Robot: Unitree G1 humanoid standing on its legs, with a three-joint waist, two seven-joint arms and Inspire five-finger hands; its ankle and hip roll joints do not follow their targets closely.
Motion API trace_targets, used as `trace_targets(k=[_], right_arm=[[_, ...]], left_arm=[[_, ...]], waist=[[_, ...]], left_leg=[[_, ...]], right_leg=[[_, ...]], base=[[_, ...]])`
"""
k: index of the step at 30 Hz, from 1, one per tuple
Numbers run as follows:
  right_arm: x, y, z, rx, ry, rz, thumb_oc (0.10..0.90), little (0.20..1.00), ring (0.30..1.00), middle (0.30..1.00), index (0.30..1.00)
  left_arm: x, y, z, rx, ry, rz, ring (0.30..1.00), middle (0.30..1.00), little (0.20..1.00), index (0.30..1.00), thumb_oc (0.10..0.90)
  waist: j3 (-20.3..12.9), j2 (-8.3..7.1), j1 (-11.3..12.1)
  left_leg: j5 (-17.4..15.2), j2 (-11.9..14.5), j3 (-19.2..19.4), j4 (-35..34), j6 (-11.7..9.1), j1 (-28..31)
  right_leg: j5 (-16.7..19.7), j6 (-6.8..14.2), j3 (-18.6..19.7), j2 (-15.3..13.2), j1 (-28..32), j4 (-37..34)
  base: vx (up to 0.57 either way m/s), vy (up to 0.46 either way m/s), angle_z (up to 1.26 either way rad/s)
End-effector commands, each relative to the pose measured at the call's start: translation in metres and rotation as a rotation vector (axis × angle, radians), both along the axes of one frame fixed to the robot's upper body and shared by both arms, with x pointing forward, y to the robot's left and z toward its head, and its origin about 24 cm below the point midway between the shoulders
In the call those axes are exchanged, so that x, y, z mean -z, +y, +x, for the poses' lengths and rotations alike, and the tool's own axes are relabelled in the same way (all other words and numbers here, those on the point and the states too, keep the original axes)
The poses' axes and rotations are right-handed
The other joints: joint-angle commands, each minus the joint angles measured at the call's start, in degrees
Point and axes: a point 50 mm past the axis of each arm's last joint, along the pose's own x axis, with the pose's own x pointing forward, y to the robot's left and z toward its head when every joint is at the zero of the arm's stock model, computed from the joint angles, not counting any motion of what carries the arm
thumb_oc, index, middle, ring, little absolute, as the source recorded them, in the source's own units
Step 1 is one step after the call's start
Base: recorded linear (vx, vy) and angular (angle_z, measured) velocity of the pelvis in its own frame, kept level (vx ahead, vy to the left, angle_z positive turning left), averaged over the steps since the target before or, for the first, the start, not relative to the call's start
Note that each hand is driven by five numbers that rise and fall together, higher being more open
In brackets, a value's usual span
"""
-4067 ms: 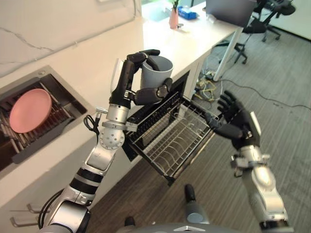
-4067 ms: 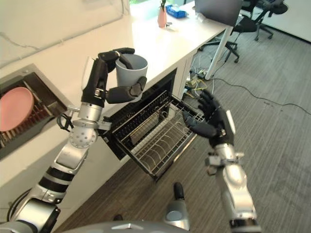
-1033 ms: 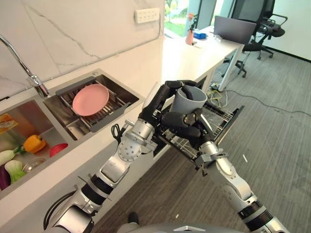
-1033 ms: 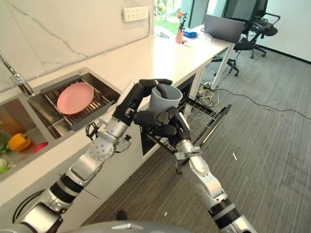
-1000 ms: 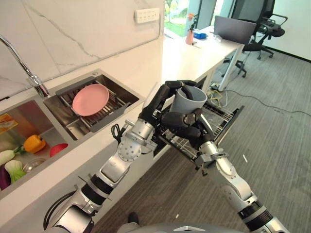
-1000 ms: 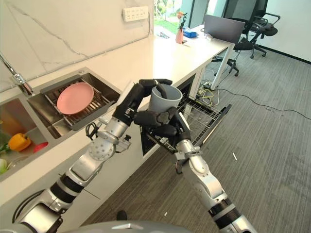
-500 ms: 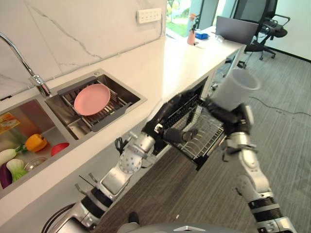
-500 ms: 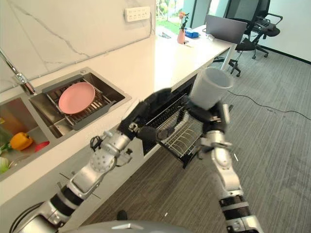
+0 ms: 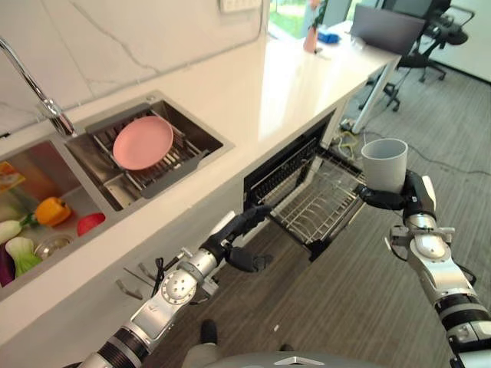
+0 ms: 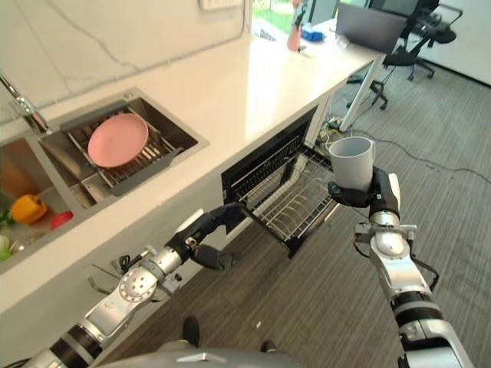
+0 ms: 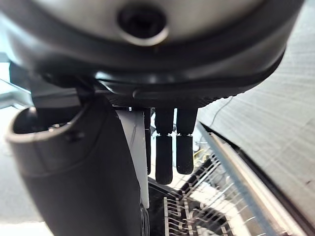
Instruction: Place the dishes in the dishwasher.
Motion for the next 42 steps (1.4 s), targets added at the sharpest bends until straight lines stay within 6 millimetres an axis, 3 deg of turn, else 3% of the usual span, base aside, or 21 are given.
trace_targets(k=[1,9,12,14,16,22,28,37,38,39,42], right_arm=[[-0.099,-0.003,0.042,-0.031,-0.29,-0.174,0.4,0.3,0.3,0.3,0.3],[-0.107,-0.019,0.063,0.04,-0.168,-0.292,0.4,0.3,0.3,0.3,0.3],[-0.122,-0.033,0.077,0.114,-0.048,-0.397,0.4,0.3,0.3,0.3,0.3],[-0.124,-0.032,0.078,0.112,-0.05,-0.399,0.4,0.3,0.3,0.3,0.3],[-0.126,-0.041,0.08,0.158,0.026,-0.44,0.4,0.3,0.3,0.3,0.3],[-0.141,-0.055,0.078,0.212,0.107,-0.523,0.4,0.3,0.3,0.3,0.3],[-0.131,-0.068,0.07,0.203,0.265,-0.563,0.4,0.3,0.3,0.3,0.3],[-0.118,-0.066,0.07,0.171,0.346,-0.58,0.4,0.3,0.3,0.3,0.3],[-0.117,-0.066,0.07,0.173,0.349,-0.574,0.515,0.472,0.472,0.472,0.472],[-0.116,-0.066,0.07,0.168,0.355,-0.571,0.8,0.9,0.9,0.9,0.9],[-0.118,-0.066,0.07,0.174,0.352,-0.571,0.8,0.9,0.9,0.9,0.9]], left_arm=[[-0.03,-0.018,0.015,0.114,-0.122,-0.083,0.9,0.9,0.9,0.9,0.8],[-0.003,-0.014,0.009,0.051,0.019,-0.107,0.9,0.9,0.9,0.9,0.8],[0.011,-0.005,0.008,-0.018,0.063,-0.082,0.9,0.9,0.9,0.9,0.8],[0.011,-0.005,0.009,-0.02,0.061,-0.084,0.9,0.9,0.9,0.9,0.8],[0.026,0.005,0.003,-0.082,0.112,-0.048,0.9,0.9,0.9,0.9,0.8],[0.049,0.026,-0.011,-0.177,0.192,0.017,0.9,0.9,0.9,0.9,0.8],[0.059,0.036,-0.016,-0.246,0.238,0.035,0.9,0.9,0.9,0.9,0.8],[0.058,0.037,-0.01,-0.264,0.237,0.028,0.9,0.9,0.9,0.9,0.8],[0.057,0.037,-0.009,-0.265,0.234,0.023,0.9,0.9,0.9,0.9,0.8],[0.057,0.036,-0.008,-0.269,0.235,0.02,0.9,0.9,0.9,0.9,0.8],[0.058,0.036,-0.008,-0.268,0.237,0.02,0.9,0.9,0.9,0.9,0.8]], waist=[[1.7,0.17,2.3],[5.3,0.83,3.4],[7.7,1.11,4.8],[7.8,1.19,4.7],[8.7,1.45,5.6],[9.7,2.1,7.6],[10.3,3.12,9.7],[10.5,3.71,11.2],[10.4,3.74,11.3],[10.3,3.7,11.5],[10.2,3.65,11.6]], left_leg=[[-5.5,2.7,-1.4,0.3,-2.7,5.2],[-4.1,2.6,-2.1,0.3,-2.8,1.7],[-3.1,2.8,-2.5,0.5,-2.9,-1.1],[-3.1,2.8,-2.4,0.6,-2.9,-1.2],[-2.8,2.8,-2.7,0.6,-3.0,-2.3],[-2.1,2.6,-3.9,0.5,-3.2,-5.4],[-1.9,1.9,-5.7,0.7,-3.2,-7.1],[-2.0,1.1,-7.2,0.8,-2.9,-8.1],[-2.1,1.1,-7.4,0.8,-2.9,-8.1],[-2.2,1.0,-7.5,0.8,-2.8,-8.1],[-2.2,0.9,-7.7,0.8,-2.8,-8.0]], right_leg=[[1.4,3.9,-0.6,-1.4,-3.9,3.7],[1.9,3.6,-0.7,-1.5,-7.3,4.5],[2.3,3.6,-0.8,-1.7,-10.2,5.3],[2.3,3.6,-0.8,-1.7,-10.3,5.4],[2.6,3.6,-0.9,-1.6,-11.3,5.3],[3.2,3.6,-1.2,-1.6,-13.2,4.3],[3.0,3.5,-2.4,-1.8,-13.2,3.2],[2.6,3.6,-3.6,-1.9,-13.0,2.7],[2.5,3.6,-3.7,-1.9,-12.9,2.7],[2.4,3.6,-4.1,-2.0,-12.6,2.7],[2.3,3.6,-4.3,-2.0,-12.3,2.6]], base=[[-0.07,0.004,0.01],[-0.05,0.005,0.03],[-0.08,-0.005,0.03],[-0.02,-0.005,0.06],[0.03,-0.012,0.12],[0.02,-0.011,0.03],[0.05,-0.02,0.13],[0.02,-0.008,0.08],[0.0,0.0,0.0],[0.0,0.0,0.0],[0.01,0.002,0.04]])
